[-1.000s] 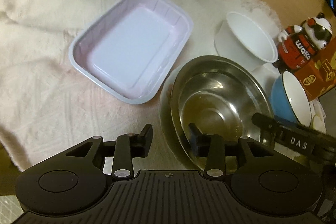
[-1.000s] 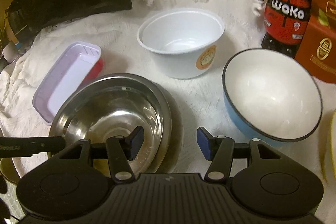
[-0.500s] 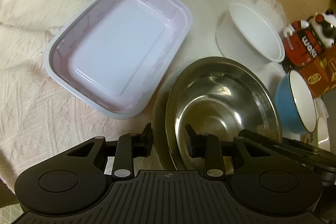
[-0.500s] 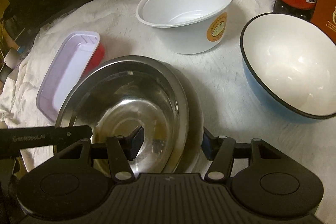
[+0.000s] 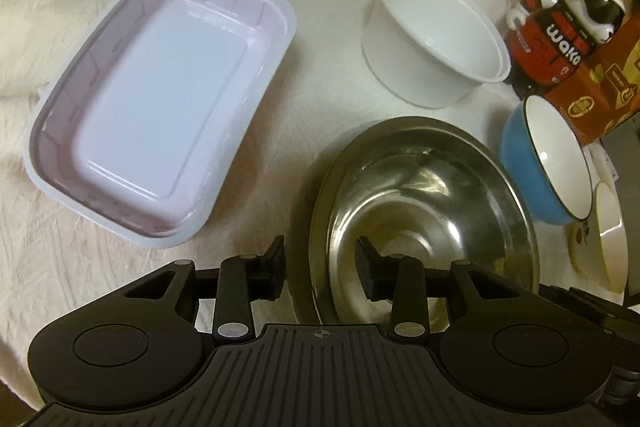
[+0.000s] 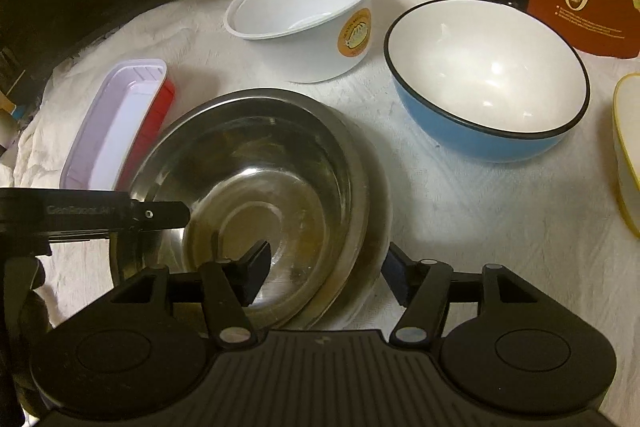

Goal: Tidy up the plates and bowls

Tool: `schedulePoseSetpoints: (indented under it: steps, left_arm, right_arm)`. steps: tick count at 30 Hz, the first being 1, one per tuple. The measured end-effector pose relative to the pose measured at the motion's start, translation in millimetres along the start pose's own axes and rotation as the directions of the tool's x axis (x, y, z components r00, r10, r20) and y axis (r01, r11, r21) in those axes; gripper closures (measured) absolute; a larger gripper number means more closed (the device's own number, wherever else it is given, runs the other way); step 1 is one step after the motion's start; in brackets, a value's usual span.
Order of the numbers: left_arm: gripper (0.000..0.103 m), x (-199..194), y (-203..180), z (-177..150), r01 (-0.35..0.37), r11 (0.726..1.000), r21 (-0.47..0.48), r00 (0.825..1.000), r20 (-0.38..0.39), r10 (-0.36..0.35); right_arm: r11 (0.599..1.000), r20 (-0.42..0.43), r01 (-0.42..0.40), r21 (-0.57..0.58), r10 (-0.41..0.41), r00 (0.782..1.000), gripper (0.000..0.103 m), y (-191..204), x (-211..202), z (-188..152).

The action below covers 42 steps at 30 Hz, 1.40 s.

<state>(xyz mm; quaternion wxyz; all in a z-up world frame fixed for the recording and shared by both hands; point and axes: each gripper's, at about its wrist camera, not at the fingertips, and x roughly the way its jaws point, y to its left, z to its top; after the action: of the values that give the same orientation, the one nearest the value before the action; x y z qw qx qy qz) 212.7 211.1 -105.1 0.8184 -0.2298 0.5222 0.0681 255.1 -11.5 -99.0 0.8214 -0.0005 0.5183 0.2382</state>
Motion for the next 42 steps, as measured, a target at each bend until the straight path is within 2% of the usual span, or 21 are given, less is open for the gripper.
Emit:
schedulePoseSetpoints:
  steps: [4, 7, 9, 14, 17, 21, 23, 25, 27, 30, 32, 34, 37, 39, 41, 42]
  left_arm:
    - [0.071, -4, 4, 3, 0.007, 1.0, 0.009, 1.0, 0.0, -0.007]
    - [0.071, -21, 6, 6, 0.022, 0.999, 0.042, 0.999, 0.042, -0.024]
    - [0.071, -39, 7, 9, 0.055, 0.996, 0.068, 0.995, 0.084, -0.061]
    - [0.071, -76, 7, 20, 0.085, 0.989, 0.121, 0.974, 0.201, -0.109]
    - [0.071, -85, 2, 30, 0.166, 0.976, 0.143, 0.954, 0.229, -0.196]
    - [0.071, -74, -23, 35, 0.262, 0.947, 0.185, 0.937, 0.186, -0.296]
    - [0.071, -67, -43, 34, 0.289, 0.937, 0.193, 0.935, 0.151, -0.32]
    - [0.071, -59, -63, 30, 0.323, 0.926, 0.195, 0.932, 0.102, -0.347]
    - [0.071, -52, -92, 23, 0.34, 0.91, 0.236, 0.931, 0.052, -0.361]
    - [0.071, -40, -134, 8, 0.359, 0.887, 0.291, 0.926, 0.007, -0.378]
    - [0.071, -27, -158, 1, 0.389, 0.881, 0.271, 0.918, -0.029, -0.396]
    - [0.071, -5, -186, -5, 0.429, 0.871, 0.238, 0.903, -0.086, -0.421]
    - [0.071, 18, -224, -15, 0.398, 0.886, 0.237, 0.917, -0.113, -0.382]
    - [0.071, 30, -243, -19, 0.395, 0.892, 0.218, 0.918, -0.115, -0.378]
    - [0.071, 40, -256, -19, 0.387, 0.899, 0.206, 0.922, -0.102, -0.374]
    - [0.071, 46, -263, -20, 0.369, 0.905, 0.209, 0.929, -0.088, -0.359]
  right_arm:
    - [1.0, 0.0, 0.007, 0.027, -0.007, 1.0, 0.039, -1, -2, 0]
    - [0.999, 0.029, 0.029, 0.033, -0.03, 0.999, 0.039, 3, -12, -1]
    - [0.999, 0.071, 0.047, 0.027, -0.048, 0.996, 0.039, 4, -25, -3]
    - [0.992, 0.198, 0.121, 0.035, -0.126, 0.972, 0.039, 8, -65, -5]
    - [0.977, 0.25, 0.191, 0.098, -0.21, 0.945, 0.038, 3, -83, -8]
    - [0.935, 0.3, 0.317, 0.161, -0.353, 0.886, 0.038, -6, -104, -16]
    - [0.923, 0.322, 0.35, 0.159, -0.384, 0.866, 0.038, -14, -116, -21]
    - [0.912, 0.327, 0.376, 0.163, -0.409, 0.852, 0.033, -30, -128, -25]
    - [0.905, 0.326, 0.386, 0.178, -0.425, 0.845, 0.03, -52, -139, -30]
    - [0.891, 0.314, 0.42, 0.172, -0.454, 0.834, 0.03, -92, -154, -43]
    - [0.875, 0.305, 0.457, 0.16, -0.484, 0.82, 0.03, -119, -159, -51]
    - [0.874, 0.285, 0.461, 0.156, -0.486, 0.826, 0.03, -147, -161, -52]
    - [0.903, 0.283, 0.4, 0.156, -0.429, 0.858, 0.03, -178, -162, -48]
    - [0.92, 0.293, 0.363, 0.148, -0.391, 0.873, 0.03, -192, -161, -42]
    - [0.935, 0.293, 0.328, 0.137, -0.354, 0.888, 0.03, -206, -156, -30]
    - [0.942, 0.292, 0.311, 0.128, -0.335, 0.896, 0.03, -213, -152, -24]
